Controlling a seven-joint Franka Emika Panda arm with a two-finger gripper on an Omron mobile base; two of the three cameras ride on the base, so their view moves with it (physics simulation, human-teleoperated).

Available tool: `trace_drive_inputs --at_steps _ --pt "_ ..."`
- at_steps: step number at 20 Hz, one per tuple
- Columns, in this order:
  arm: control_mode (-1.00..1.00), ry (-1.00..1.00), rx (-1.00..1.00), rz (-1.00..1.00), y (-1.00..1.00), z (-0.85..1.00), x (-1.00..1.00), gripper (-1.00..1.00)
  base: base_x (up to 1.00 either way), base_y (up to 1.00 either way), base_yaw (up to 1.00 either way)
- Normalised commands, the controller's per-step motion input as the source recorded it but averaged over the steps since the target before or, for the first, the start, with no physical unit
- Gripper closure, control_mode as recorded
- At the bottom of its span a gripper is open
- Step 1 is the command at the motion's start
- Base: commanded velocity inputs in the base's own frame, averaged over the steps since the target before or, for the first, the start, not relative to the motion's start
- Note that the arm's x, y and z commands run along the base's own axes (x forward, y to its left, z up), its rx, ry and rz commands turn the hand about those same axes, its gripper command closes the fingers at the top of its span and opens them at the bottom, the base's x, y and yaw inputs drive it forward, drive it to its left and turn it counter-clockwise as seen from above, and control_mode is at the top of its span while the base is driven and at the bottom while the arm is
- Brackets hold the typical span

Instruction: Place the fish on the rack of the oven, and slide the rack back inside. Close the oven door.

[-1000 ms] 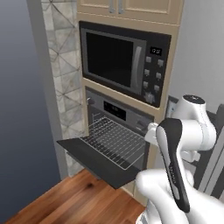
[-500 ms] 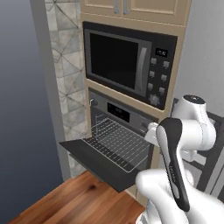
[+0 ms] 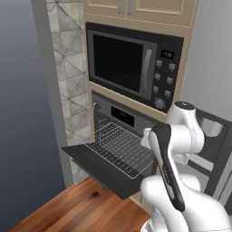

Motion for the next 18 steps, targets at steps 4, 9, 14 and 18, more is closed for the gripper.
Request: trace_drive_inputs --at_steps 4,9,14,18 --pt "-1.0 0.0 -0.02 0.0 0.24 -0.41 0.74 1.0 0.0 0.0 0.0" --pt "-1.0 0.0 0.0 0.0 0.15 -0.5 0.93 1.0 0.0 0.0 0.0" --pt "-1.0 0.0 0.0 0.0 0.08 -0.54 0.91 1.0 0.0 0.0 0.0" --pt "-1.0 0.0 0.0 0.0 0.09 -0.49 0.84 1.0 0.0 0.0 0.0"
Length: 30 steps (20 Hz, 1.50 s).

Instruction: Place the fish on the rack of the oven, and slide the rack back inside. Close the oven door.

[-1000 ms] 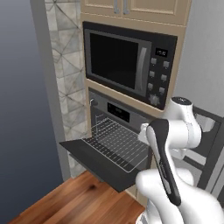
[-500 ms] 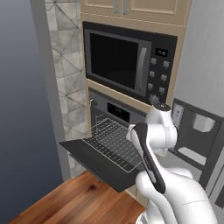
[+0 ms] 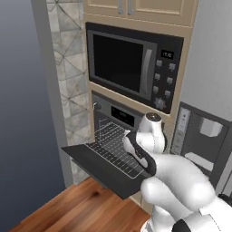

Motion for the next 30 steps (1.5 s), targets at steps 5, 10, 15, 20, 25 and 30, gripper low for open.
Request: trace_drive_inputs --at_steps 5,10,15,20,25,30 --pt "-1.0 0.01 0.0 0.0 0.08 -0.45 0.72 1.0 0.0 0.0 0.0" --pt "-1.0 0.0 0.0 0.0 0.06 -0.46 0.69 1.0 0.0 0.0 0.0" --pt "-1.0 0.0 -0.01 0.0 0.16 -0.45 0.72 1.0 0.0 0.0 0.0" --pt "-1.0 0.0 -0.05 0.0 0.37 -0.28 0.59 1.0 0.0 0.0 0.0" --pt "-1.0 0.0 -0.02 0.0 0.11 -0.25 0.7 1.0 0.0 0.0 0.0" --pt "-1.0 0.0 -0.02 0.0 0.14 -0.31 0.92 1.0 0.0 0.0 0.0"
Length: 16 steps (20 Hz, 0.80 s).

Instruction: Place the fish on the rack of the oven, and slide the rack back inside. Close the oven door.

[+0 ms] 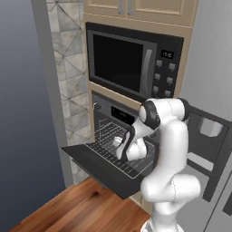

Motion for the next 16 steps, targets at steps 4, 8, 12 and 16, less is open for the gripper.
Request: trace_drive_inputs --at_steps 4,8,12,16 --pt "-1.0 0.0 -0.11 0.0 0.63 -0.65 0.79 1.0 0.0 0.0 0.0" --pt "-1.0 0.0 -0.14 -0.01 0.8 -0.83 0.79 1.0 0.0 0.0 0.0" --pt "-1.0 0.01 -0.19 -0.04 1.0 -1.0 0.74 1.0 0.0 0.0 0.0" --pt "-1.0 0.03 -0.19 -0.06 1.0 -1.0 0.74 1.0 0.0 0.0 0.0"
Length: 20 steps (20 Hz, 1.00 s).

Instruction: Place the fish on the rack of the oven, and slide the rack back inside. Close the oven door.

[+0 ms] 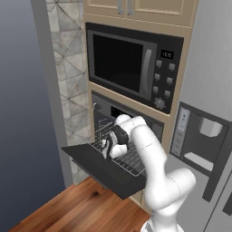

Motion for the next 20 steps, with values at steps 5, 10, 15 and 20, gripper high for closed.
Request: trace_drive_inputs --at_steps 5,10,15,20 --pt "-1.0 0.06 -0.13 -0.06 0.8 -0.92 0.7 -1.0 0.0 0.0 0.0" --pt "-1.0 0.01 -0.02 0.0 0.3 0.32 -0.63 -1.0 0.0 0.0 0.0" --pt "-1.0 0.0 -0.02 0.0 0.25 0.45 -0.76 -1.0 0.0 0.0 0.0" --pt "-1.0 -0.04 -0.09 -0.03 0.75 0.02 -1.0 -1.0 0.0 0.0 0.0"
